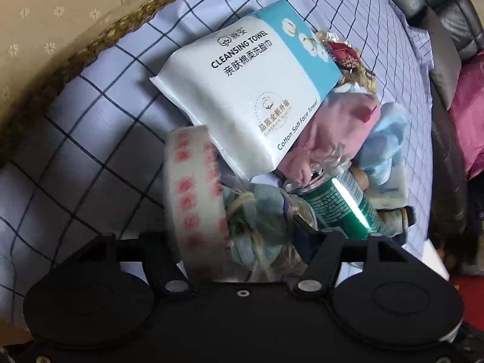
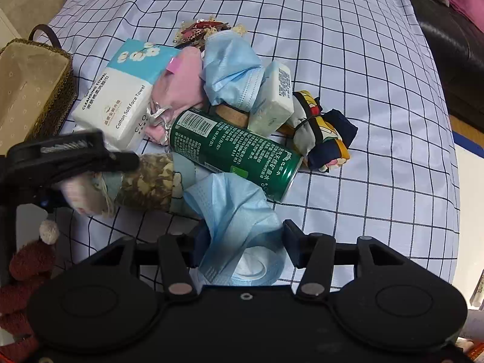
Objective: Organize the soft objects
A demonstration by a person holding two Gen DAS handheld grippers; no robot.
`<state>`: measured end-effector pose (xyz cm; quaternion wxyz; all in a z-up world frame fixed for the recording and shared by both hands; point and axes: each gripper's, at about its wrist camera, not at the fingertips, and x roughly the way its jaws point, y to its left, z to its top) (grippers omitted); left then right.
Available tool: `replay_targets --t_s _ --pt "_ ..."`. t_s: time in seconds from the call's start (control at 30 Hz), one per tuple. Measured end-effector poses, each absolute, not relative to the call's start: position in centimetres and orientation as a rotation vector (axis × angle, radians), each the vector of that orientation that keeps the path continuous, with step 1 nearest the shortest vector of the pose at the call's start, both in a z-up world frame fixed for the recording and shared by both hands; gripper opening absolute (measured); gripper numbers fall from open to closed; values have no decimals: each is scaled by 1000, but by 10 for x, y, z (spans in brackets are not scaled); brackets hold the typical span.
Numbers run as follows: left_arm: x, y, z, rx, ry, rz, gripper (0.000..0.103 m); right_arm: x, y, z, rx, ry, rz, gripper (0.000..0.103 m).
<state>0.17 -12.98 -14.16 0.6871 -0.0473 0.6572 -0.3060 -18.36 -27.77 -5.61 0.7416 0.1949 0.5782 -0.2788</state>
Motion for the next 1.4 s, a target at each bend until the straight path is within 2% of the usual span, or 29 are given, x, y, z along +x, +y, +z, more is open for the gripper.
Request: replay_targets --t_s 0.1,0.27,0.43,0.5,0.63,0.73,1.4 --pt "-4 -132 -136 -52 1447 -665 63 -184 -279 -57 428 1271 -612 51" --pt "-19 -136 -115 100 1304 -630 63 -184 -280 -59 425 1275 -614 51" --pt "-28 -136 -105 233 1220 -582 67 -180 -278 -62 413 1282 -605 51" --pt "-30 -135 -103 278 1206 -566 69 -177 -275 -63 404 1286 -596 51" --pt "-37 -137 -96 375 1127 -530 81 -171 -268 -63 388 1286 -575 51" --pt "-46 -141 -87 432 1059 -539 82 -167 -263 -60 377 1279 -562 52" --pt "-45 -136 -74 625 1045 -478 82 -182 -279 -47 436 1219 -600 52"
